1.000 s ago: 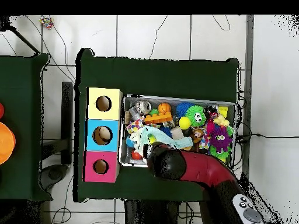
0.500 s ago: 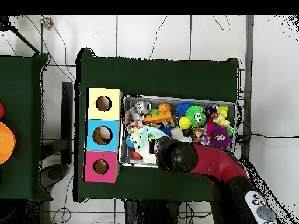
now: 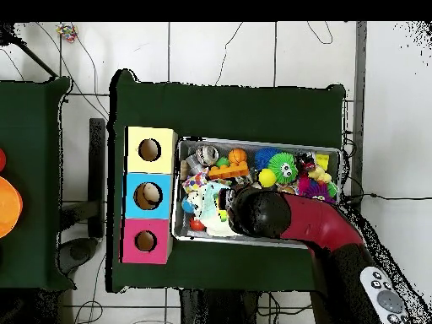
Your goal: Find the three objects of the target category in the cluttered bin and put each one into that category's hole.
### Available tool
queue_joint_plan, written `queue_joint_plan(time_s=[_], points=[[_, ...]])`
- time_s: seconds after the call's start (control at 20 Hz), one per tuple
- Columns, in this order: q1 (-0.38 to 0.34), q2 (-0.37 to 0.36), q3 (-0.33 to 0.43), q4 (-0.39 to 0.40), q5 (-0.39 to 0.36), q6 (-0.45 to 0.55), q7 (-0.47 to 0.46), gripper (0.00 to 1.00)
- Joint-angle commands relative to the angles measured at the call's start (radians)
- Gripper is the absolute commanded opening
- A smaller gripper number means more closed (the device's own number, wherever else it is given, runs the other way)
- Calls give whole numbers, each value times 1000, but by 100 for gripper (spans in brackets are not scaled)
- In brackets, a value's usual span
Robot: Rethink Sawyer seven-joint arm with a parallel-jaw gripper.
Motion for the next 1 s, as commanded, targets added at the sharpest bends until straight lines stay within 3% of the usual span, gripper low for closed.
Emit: queue_joint_plan(time_s=[0.05,0.3,0.6,1.0], points=[[6,55,77,-145,-54,143,-101,100],[48,75,50,-182,-62,144,-46,100],[88,170,24,-311,-75,149,-33,100],[103,220,-9,-311,-97,64,10,100]])
